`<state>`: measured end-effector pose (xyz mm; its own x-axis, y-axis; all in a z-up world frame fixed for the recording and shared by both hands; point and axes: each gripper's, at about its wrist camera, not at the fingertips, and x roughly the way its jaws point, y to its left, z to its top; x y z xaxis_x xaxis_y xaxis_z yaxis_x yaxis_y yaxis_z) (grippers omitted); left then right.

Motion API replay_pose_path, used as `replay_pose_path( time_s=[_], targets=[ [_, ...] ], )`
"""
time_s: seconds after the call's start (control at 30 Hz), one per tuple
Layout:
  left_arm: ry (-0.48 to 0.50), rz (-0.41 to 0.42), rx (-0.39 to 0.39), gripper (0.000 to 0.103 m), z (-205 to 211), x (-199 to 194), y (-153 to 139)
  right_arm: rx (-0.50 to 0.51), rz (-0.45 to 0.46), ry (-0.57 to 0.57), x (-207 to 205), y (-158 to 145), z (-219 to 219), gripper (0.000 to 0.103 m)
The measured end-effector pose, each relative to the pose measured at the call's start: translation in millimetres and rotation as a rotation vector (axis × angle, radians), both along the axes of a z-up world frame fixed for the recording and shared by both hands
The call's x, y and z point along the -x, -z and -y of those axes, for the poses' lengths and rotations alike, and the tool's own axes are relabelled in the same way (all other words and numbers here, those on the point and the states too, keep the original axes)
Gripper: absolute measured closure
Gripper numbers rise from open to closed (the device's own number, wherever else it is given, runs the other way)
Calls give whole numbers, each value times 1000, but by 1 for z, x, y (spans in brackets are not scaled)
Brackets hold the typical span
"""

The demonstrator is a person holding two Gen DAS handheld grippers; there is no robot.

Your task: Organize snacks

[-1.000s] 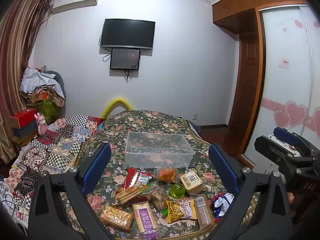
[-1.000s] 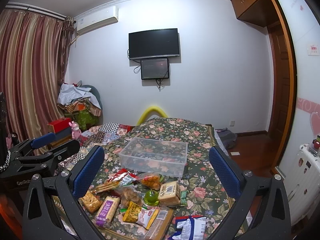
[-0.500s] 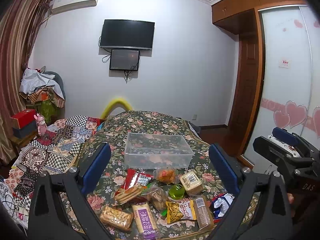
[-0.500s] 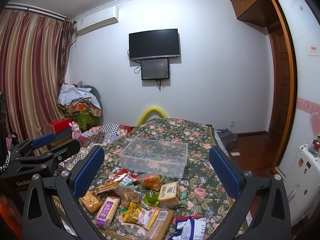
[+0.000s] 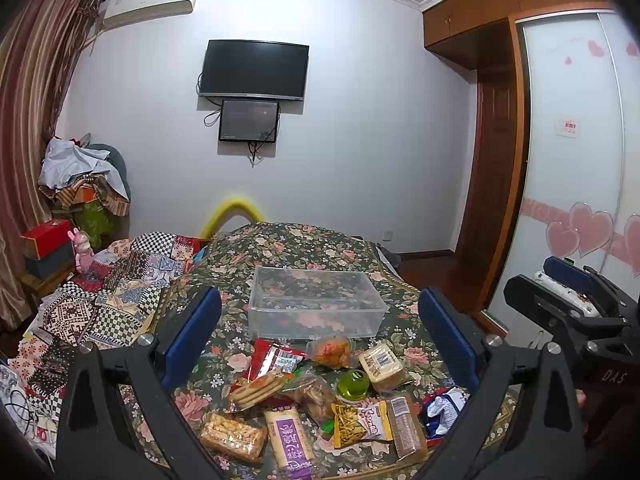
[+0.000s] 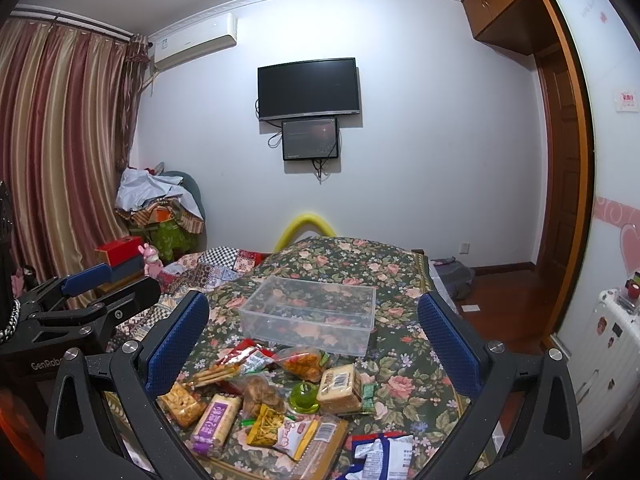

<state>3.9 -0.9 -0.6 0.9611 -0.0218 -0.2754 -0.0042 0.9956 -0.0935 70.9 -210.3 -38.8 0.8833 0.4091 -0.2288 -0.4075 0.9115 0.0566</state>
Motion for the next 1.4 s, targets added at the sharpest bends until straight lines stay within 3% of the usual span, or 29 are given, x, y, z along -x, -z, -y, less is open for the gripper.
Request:
replay_pose_path(
  time_s=[0.27,0.4,0.63,0.9,1.2,1.4],
  targets=[
    [10,-72,7,4,-13,-14,15,10,-99,24,-14,12,7,0],
    [6,-160,1,19,-22,-28,34,48,-149,43,-20,24,16,0],
    [12,-294,10,24,-26,-42,74,74,-309,54,-38,56,37,0],
    [-1,-429,-23,38,-38,-55,120,131,-475,89,-58,99,49,0],
    [2,-583,-3,38,-63,-73,170,134,-629,89,-76,146,53,0],
    [-29,-634,28,38,-78,-78,191,111,-721,93,-86,172,56,0]
  ],
)
